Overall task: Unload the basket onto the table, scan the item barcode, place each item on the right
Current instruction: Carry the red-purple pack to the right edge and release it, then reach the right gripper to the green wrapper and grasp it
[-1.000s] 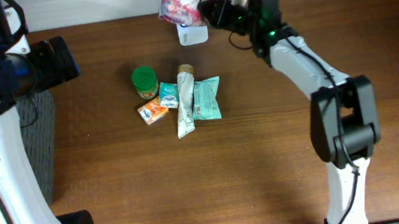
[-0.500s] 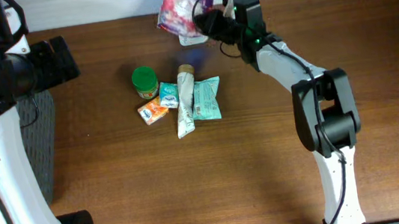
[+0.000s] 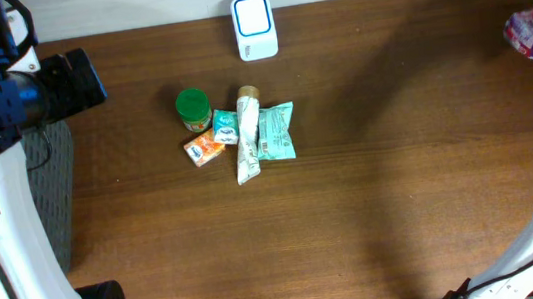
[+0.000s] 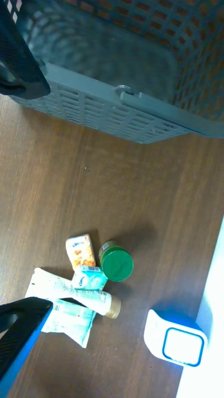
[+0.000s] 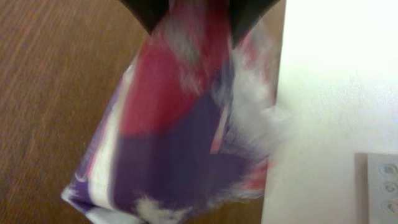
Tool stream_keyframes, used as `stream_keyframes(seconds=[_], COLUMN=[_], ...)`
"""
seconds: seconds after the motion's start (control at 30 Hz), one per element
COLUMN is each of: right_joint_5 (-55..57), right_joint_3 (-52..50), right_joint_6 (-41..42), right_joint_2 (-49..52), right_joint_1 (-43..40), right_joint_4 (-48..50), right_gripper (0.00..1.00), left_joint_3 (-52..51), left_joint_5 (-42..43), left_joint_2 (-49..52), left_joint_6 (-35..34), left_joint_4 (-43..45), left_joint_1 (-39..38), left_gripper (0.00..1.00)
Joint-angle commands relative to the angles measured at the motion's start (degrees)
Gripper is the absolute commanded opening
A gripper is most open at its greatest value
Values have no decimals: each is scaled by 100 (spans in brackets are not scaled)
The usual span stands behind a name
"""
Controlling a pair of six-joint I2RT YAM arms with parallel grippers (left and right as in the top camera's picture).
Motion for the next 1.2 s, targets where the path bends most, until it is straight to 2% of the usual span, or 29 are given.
stream_keyframes(seconds=[0.0,0.03,0.13,0.17,0.27,0.3,0.37,0.43,0.5,0.6,0.7,0.8,0.93,1.0,1.03,1.07,1.17], right_joint_5=[83,61,-1169,-1248,-1543,-2406,-2822,-2651,-1705,52,177,164,-258,-1154,-1412,-1600,-2035], right_joint_3=[42,42,48,48,48,48,46,33,-20,-55,-55,-55,-306,-374,-374,-374,-378], right_joint_6=[-660,-713,-857,-857,-1650,-2514,-3049,-4651,-4800,-4800,-4800,-4690,-4690,-4695,-4693,-4690,-4690], right_joint_2=[79,79,-122,-304,-1158,-1508,-1537,-1366,-1224,-1078,-1071,-1045,-767,-387,-208,70,529], right_joint_1=[83,114,109,133,463,907,1478,2627,3541,4809,5272,5289,5298,5300,5300,5285,5296], right_joint_4=[-31,-142,-227,-323,-579,-1012,-1775,-2894,-3272,-3139,-2957,-2894,-2734,-2610,-2538,-2496,-2500], right_gripper=[46,67,81,85,86,86,87,86,99,99,99,99,99,98,96,89,83], left_joint_3=[11,11,11,11,11,11,11,11,11,11,11,11,11,11,11,11,11], left_joint_5=[39,39,39,39,39,39,37,39,39,39,39,39,39,37,39,37,39], left_joint_2=[-24,-24,-24,-24,-24,-24,-24,-24,-24,-24,-24,-24,-24,-24,-24,-24,-24], left_joint_6=[-31,-31,-31,-33,-31,-33,-33,-31,-33,-31,-31,-33,-31,-31,-31,-33,-33], left_joint_4=[-2,-2,-2,-2,-2,-2,-2,-2,-2,-2,-2,-2,-2,-2,-2,-2,-2], left_joint_1=[28,28,28,28,28,28,28,28,28,28,28,28,28,28,28,28,28], left_gripper=[99,99,99,99,99,99,99,99,99,99,99,99,99,99,99,99,99])
